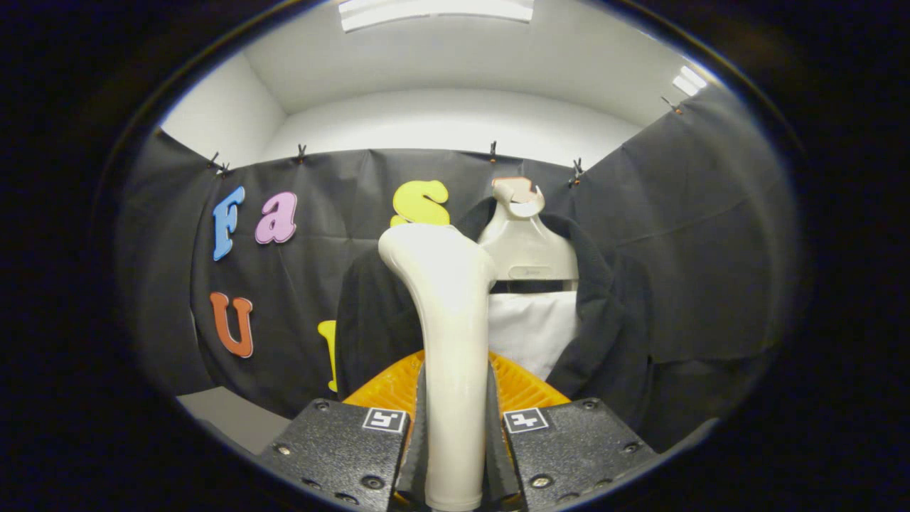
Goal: Iron the clothes twice with a garment steamer, once on the left side and once on the right side.
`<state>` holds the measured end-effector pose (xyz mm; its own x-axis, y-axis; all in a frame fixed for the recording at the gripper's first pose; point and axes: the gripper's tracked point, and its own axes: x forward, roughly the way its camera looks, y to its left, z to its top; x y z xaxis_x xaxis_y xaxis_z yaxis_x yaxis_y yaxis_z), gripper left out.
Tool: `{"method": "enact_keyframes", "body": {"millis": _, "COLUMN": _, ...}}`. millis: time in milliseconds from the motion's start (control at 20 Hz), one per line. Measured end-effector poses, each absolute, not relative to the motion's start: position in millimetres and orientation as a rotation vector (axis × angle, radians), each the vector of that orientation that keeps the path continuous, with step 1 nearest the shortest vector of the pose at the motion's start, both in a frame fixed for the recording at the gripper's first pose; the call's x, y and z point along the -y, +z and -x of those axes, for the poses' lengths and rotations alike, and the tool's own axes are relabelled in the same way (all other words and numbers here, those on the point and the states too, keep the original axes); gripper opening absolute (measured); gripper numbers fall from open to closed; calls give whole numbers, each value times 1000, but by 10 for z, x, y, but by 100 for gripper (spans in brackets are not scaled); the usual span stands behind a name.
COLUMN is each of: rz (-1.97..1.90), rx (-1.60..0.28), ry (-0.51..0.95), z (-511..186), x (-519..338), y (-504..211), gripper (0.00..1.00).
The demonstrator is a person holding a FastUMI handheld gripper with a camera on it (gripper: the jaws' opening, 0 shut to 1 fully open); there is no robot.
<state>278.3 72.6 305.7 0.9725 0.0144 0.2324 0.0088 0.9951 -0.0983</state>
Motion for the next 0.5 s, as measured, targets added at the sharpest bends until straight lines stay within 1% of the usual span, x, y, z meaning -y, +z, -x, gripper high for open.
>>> {"method": "enact_keyframes", "body": {"millis": 200, "rz": 146, "rx": 224, "ry": -29, "z": -2783, "x": -699, "y": 2873, "gripper": 37}}
{"method": "enact_keyframes", "body": {"millis": 500, "rz": 173, "rx": 147, "ry": -75, "z": -2801, "x": -614, "y": 2401, "gripper": 37}}
